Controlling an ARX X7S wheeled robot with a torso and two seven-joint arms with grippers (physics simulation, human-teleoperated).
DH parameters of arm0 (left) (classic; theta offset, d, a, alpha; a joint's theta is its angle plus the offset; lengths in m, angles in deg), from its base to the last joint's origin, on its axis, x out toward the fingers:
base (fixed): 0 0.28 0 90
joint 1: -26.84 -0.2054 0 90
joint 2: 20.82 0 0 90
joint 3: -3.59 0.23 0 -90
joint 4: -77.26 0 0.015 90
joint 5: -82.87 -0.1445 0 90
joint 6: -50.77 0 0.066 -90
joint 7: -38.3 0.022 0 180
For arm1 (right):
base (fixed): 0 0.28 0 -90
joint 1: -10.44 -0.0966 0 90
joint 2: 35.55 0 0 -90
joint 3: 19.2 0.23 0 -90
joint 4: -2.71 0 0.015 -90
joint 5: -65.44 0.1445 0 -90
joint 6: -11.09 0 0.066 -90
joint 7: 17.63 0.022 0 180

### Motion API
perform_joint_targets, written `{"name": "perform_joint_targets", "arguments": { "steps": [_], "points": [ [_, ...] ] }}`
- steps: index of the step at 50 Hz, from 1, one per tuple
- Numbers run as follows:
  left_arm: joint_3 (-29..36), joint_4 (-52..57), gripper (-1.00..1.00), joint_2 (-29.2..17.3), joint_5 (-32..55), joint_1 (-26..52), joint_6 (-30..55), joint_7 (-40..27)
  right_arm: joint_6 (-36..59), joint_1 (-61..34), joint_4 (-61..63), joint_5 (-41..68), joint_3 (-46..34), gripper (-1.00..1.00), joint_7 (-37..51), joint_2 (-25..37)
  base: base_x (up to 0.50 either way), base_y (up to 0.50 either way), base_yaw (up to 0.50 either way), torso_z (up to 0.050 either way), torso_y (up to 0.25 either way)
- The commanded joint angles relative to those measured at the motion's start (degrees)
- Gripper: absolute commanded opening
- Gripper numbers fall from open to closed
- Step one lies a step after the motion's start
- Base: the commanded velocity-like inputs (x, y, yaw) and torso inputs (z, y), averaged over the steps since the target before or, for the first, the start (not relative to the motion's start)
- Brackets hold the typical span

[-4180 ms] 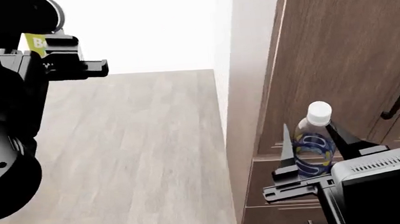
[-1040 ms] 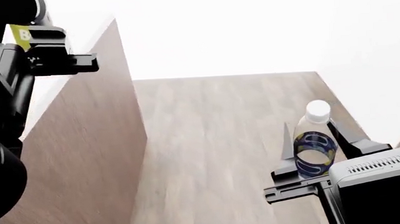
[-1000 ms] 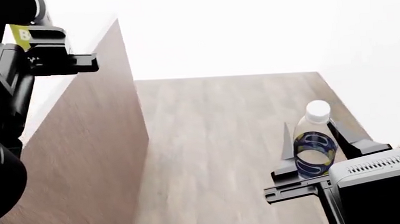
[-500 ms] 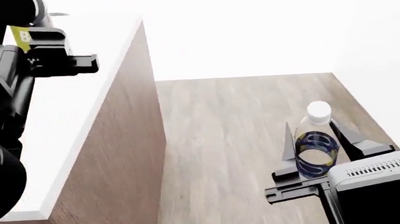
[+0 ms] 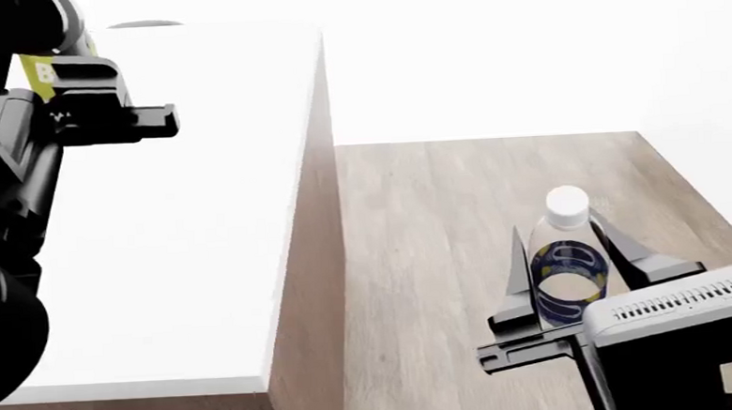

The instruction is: Move the drinks to the dining counter.

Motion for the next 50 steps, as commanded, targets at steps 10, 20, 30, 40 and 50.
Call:
{"name": "perform_joint_targets", "arguments": {
  "steps": [10, 20, 30, 40, 50],
  "points": [
    [0.1, 0.12, -1.0, -0.54, -1.37, -1.2, -1.45, 0.91, 0.83, -1.96, 0.1, -0.53, -0.4, -1.0, 0.46, -0.2, 0.0, 0.5, 0.0, 0.0, 0.001],
    [0.78, -0.31, -1.0, -0.27, -1.82, -0.69, -1.64, 1.2, -1.36, -25.49, 1.44, 10.25, -12.84, -1.0, 4.33, 2.78, 0.0, 0.5, 0.0, 0.0, 0.001],
    [0.52, -0.21, -1.0, -0.81, -1.37, -0.73, -1.92, 0.97, -15.0, -68.02, 1.44, 15.64, -54.33, -1.0, 12.9, 1.8, 0.0, 0.5, 0.0, 0.001, 0.001],
    [0.82, -0.28, -1.0, -0.92, -2.28, -1.29, -2.5, 1.58, -24.62, -75.75, 0.22, 14.26, -66.6, -1.0, 12.4, -0.42, 0.0, 0.5, 0.0, 0.0, 0.001],
    [1.15, -0.24, -1.0, -1.03, -2.4, -1.65, -2.72, 1.51, -26.14, -74.93, -0.71, 14.31, -65.13, -1.0, 12.09, -2.35, 0.0, 0.07, 0.0, 0.001, 0.001]
  ]
}}
